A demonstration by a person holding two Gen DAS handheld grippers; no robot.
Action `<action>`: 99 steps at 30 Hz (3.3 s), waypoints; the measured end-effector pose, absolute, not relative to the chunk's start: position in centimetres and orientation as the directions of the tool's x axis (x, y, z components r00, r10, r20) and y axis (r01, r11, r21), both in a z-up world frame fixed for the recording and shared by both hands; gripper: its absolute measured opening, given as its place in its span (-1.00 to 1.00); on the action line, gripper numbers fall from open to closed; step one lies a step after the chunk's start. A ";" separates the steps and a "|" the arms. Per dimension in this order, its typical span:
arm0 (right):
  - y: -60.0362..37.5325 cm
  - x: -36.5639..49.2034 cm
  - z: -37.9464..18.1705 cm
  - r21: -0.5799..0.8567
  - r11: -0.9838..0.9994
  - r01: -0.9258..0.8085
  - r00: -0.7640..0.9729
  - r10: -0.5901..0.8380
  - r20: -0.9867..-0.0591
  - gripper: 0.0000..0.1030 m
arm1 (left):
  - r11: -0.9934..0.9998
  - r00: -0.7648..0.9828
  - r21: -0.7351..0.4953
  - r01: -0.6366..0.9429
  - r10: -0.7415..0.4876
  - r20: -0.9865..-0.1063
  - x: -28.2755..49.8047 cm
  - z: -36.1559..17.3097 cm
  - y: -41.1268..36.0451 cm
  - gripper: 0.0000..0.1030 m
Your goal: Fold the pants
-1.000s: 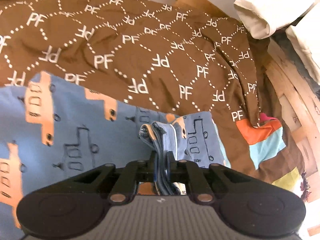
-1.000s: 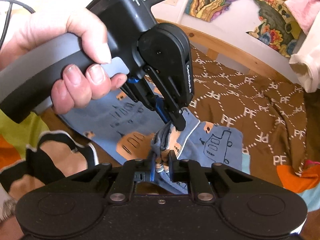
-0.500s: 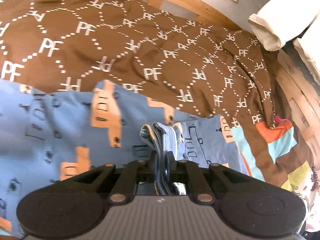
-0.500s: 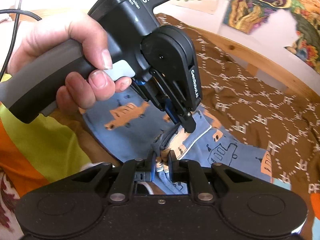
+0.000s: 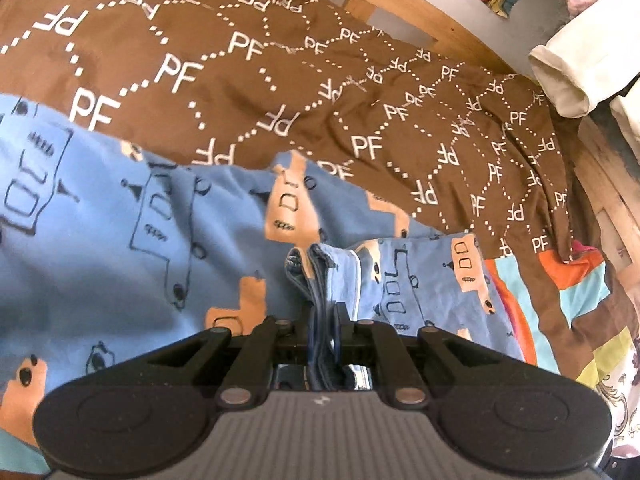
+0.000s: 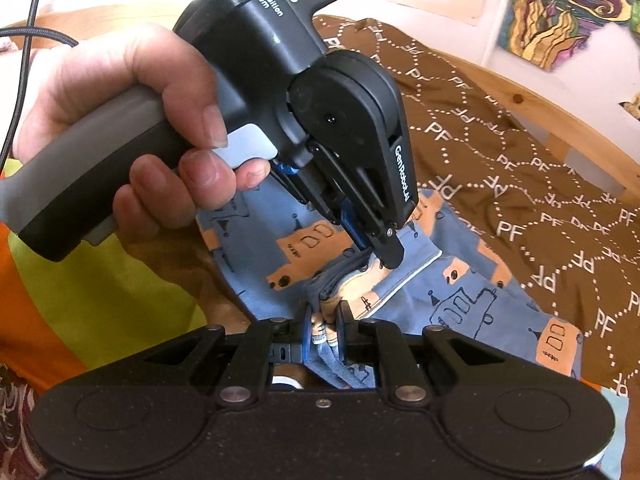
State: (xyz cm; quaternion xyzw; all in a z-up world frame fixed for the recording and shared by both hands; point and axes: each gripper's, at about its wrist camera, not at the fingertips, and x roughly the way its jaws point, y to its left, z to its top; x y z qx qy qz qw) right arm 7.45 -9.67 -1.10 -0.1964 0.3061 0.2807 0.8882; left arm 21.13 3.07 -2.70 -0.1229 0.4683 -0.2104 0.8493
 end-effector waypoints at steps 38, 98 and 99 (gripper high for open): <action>-26.5 20.4 -4.7 -0.421 0.879 -0.226 0.851 -0.032 -0.525 0.84 | 0.995 0.686 0.017 0.100 -0.057 -0.725 19.8 -4.4 -0.5 0.73; -12.2 13.4 -3.8 -0.224 0.722 -0.655 0.678 0.431 -0.595 0.95 | 0.910 0.840 -0.326 -0.255 0.042 -0.541 13.5 0.7 16.8 -0.27; -12.3 13.3 -3.7 -0.223 0.722 -0.655 0.679 0.433 -0.593 0.95 | 0.908 0.834 -0.324 -0.265 0.048 -0.550 13.7 0.7 16.8 -0.42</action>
